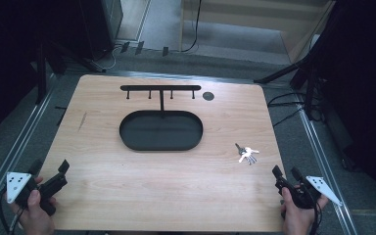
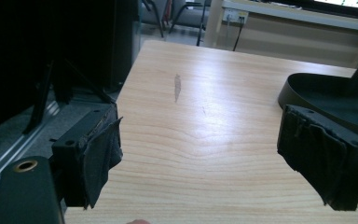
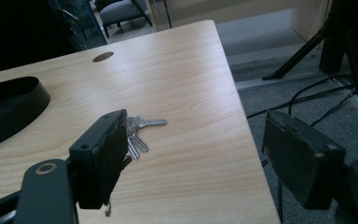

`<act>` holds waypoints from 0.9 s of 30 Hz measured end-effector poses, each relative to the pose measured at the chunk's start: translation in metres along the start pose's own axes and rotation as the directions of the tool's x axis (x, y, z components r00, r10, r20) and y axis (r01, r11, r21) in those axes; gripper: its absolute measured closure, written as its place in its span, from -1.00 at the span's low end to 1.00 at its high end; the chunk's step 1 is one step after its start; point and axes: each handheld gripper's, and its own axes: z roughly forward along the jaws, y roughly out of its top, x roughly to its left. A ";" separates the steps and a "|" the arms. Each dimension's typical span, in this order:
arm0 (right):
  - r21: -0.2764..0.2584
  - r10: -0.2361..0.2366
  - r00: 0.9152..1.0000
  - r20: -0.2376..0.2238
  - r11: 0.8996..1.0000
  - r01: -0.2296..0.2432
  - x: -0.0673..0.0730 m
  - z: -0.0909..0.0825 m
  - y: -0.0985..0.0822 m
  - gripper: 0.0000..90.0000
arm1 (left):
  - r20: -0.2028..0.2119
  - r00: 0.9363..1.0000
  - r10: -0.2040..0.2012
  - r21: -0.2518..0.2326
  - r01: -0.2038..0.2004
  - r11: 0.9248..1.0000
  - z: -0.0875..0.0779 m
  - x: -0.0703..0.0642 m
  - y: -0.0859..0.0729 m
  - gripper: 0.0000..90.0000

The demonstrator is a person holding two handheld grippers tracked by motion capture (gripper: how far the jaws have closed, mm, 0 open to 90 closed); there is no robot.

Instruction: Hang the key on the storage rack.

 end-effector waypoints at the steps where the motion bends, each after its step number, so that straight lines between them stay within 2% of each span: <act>1: 0.004 -0.002 1.000 0.003 1.000 0.002 0.001 0.002 -0.002 -0.49 | 0.000 1.000 -0.003 0.000 0.003 1.000 0.000 0.000 0.000 -0.70; 3: 0.004 -0.024 1.000 0.013 1.000 0.024 0.002 0.004 -0.002 -0.48 | -0.001 1.000 -0.009 0.003 0.009 1.000 0.000 0.000 0.000 -0.70; 6: 0.001 -0.013 1.000 0.018 1.000 0.013 0.004 0.003 -0.003 -0.48 | 0.001 1.000 -0.009 0.001 0.009 1.000 0.000 0.001 0.000 -0.70; 9: 0.011 -0.034 0.998 0.050 0.999 0.033 0.006 0.003 0.000 -0.48 | -0.001 1.000 -0.013 0.008 0.013 1.000 0.001 0.001 0.000 -0.69; 12: 0.046 -0.099 0.993 0.064 0.994 0.096 0.013 0.006 0.006 -0.49 | 0.001 1.000 -0.014 0.007 0.014 1.000 0.001 0.001 0.000 -0.70; 14: 0.093 -0.161 0.985 0.066 0.984 0.155 0.021 0.011 0.011 -0.50 | 0.002 1.000 -0.017 0.005 0.017 1.000 0.000 0.001 0.000 -0.70; 17: 0.170 -0.229 0.972 0.048 0.961 0.218 0.032 0.021 0.019 -0.51 | 0.004 1.000 -0.025 0.001 0.025 1.000 0.000 0.002 0.000 -0.70; 18: 0.211 -0.260 0.965 0.038 0.946 0.246 0.037 0.027 0.023 -0.52 | 0.004 1.000 -0.026 0.000 0.026 1.000 0.000 0.002 0.000 -0.70; 19: 0.241 -0.272 0.962 0.031 0.936 0.257 0.039 0.031 0.026 -0.53 | 0.001 1.000 -0.028 0.000 0.028 1.000 0.001 0.002 0.000 -0.70; 20: 0.296 -0.282 0.959 0.014 0.917 0.265 0.044 0.038 0.031 -0.55 | 0.000 1.000 -0.025 0.003 0.025 1.000 0.001 0.002 0.000 -0.70; 21: 0.327 -0.299 0.954 0.015 0.903 0.278 0.048 0.043 0.035 -0.55 | -0.001 1.000 -0.022 0.004 0.022 1.000 0.001 0.002 0.000 -0.69; 24: 0.387 -0.320 0.948 -0.001 0.874 0.295 0.059 0.058 0.048 -0.55 | -0.001 1.000 -0.017 0.009 0.017 1.000 0.001 0.002 0.001 -0.70; 26: 0.431 -0.326 0.945 -0.019 0.850 0.302 0.064 0.067 0.054 -0.58 | -0.001 1.000 -0.020 0.012 0.020 1.000 0.001 0.002 0.001 -0.70; 27: 0.451 -0.339 0.940 -0.026 0.835 0.314 0.068 0.072 0.057 -0.59 | -0.001 1.000 -0.025 0.013 0.025 1.000 0.001 0.002 0.001 -0.70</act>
